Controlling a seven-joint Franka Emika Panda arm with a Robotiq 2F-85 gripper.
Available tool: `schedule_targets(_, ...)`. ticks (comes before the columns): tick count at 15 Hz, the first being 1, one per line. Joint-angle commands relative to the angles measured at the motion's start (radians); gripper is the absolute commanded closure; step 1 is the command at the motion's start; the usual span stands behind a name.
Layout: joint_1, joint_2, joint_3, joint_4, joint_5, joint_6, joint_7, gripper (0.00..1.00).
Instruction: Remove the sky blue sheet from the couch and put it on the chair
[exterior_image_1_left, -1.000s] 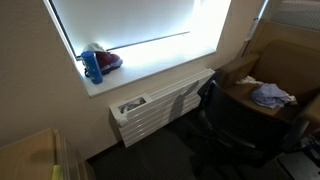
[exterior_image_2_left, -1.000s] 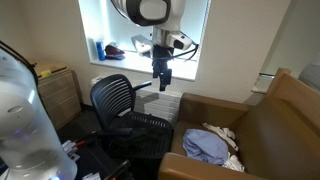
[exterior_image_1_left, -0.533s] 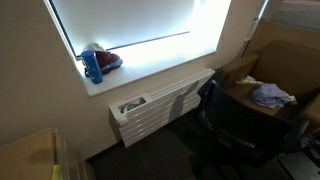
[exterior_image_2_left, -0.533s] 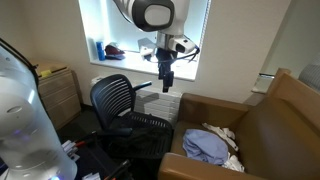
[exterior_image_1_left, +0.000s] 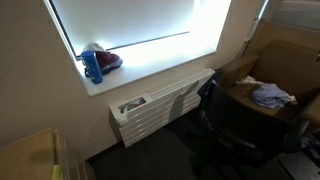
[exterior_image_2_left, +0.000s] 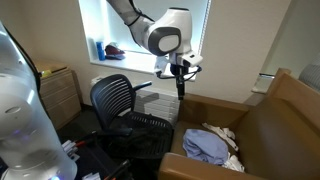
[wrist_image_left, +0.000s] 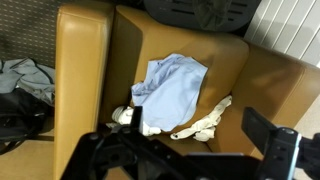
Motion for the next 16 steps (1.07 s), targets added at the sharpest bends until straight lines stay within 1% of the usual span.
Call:
schedule_targets(1, 0.014, 0.143, -0.015, 0.186, 0.235, -0.158, -0.19, 0.0)
schedule_targets(2, 0.007, 0.156, -0.009, 0.212, 0.315, -0.19, -0.271, 0.0)
schedule_targets(3, 0.012, 0.104, -0.008, 0.127, 0.208, -0.107, -0.155, 0.0)
schedule_targets(4, 0.011, 0.123, -0.009, 0.153, 0.232, -0.119, -0.184, 0.0)
schedule_targets(6, 0.012, 0.126, -0.009, 0.152, 0.221, -0.117, -0.169, 0.0)
schedule_targets(7, 0.014, 0.136, -0.015, 0.149, 0.179, -0.094, -0.106, 0.0)
schedule_targets(8, 0.009, 0.175, -0.022, 0.179, 0.174, -0.106, -0.077, 0.0)
schedule_targets(9, -0.001, 0.234, -0.029, 0.224, 0.203, -0.141, -0.055, 0.0)
schedule_targets(10, -0.011, 0.264, -0.027, 0.252, 0.285, -0.198, -0.1, 0.0)
schedule_targets(11, -0.026, 0.275, -0.008, 0.27, 0.405, -0.244, -0.242, 0.0)
schedule_targets(12, -0.037, 0.304, -0.007, 0.299, 0.443, -0.297, -0.266, 0.0)
schedule_targets(14, -0.047, 0.365, -0.018, 0.36, 0.461, -0.367, -0.273, 0.0)
schedule_targets(16, -0.04, 0.443, -0.041, 0.426, 0.422, -0.327, -0.17, 0.0)
